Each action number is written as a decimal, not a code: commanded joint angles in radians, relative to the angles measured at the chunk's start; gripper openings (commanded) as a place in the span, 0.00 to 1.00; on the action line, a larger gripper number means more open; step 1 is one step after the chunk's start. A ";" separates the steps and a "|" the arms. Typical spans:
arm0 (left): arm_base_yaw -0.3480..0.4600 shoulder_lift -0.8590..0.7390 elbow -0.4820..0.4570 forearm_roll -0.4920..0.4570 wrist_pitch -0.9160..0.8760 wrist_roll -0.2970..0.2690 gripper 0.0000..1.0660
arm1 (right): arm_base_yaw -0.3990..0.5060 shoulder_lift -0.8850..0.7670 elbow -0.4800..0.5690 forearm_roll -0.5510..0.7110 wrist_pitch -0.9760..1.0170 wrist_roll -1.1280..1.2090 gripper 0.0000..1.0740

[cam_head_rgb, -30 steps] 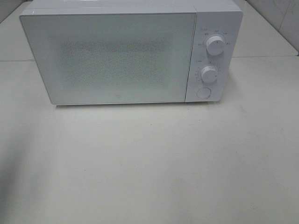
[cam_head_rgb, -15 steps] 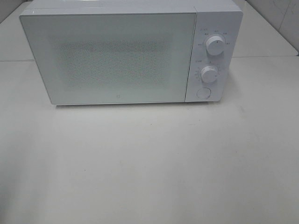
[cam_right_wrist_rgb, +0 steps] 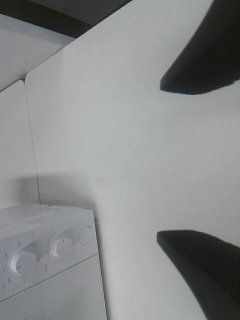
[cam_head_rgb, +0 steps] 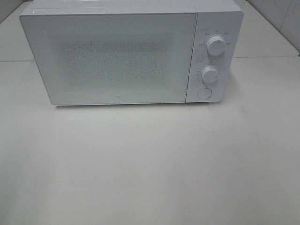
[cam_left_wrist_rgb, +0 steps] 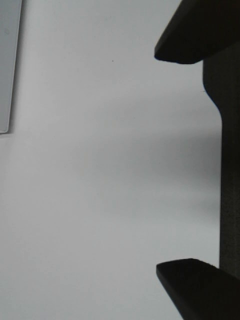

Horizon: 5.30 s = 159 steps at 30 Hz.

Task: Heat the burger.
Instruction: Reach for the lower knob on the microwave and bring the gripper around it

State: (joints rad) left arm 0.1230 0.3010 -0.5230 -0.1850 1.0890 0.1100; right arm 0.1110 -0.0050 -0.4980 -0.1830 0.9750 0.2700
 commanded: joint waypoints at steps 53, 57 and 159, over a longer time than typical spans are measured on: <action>0.002 -0.324 0.005 0.005 -0.016 -0.001 0.92 | -0.006 -0.024 0.002 0.004 -0.002 0.008 0.68; 0.002 -0.324 0.005 0.005 -0.016 -0.001 0.92 | -0.006 -0.024 0.002 0.003 -0.003 0.008 0.68; 0.002 -0.324 0.005 0.005 -0.016 -0.001 0.92 | -0.002 1.174 0.198 0.483 -1.678 -0.539 0.71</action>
State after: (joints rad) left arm 0.1230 -0.0050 -0.5180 -0.1760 1.0860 0.1120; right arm 0.1110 1.1630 -0.3130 0.2800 -0.6510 -0.2580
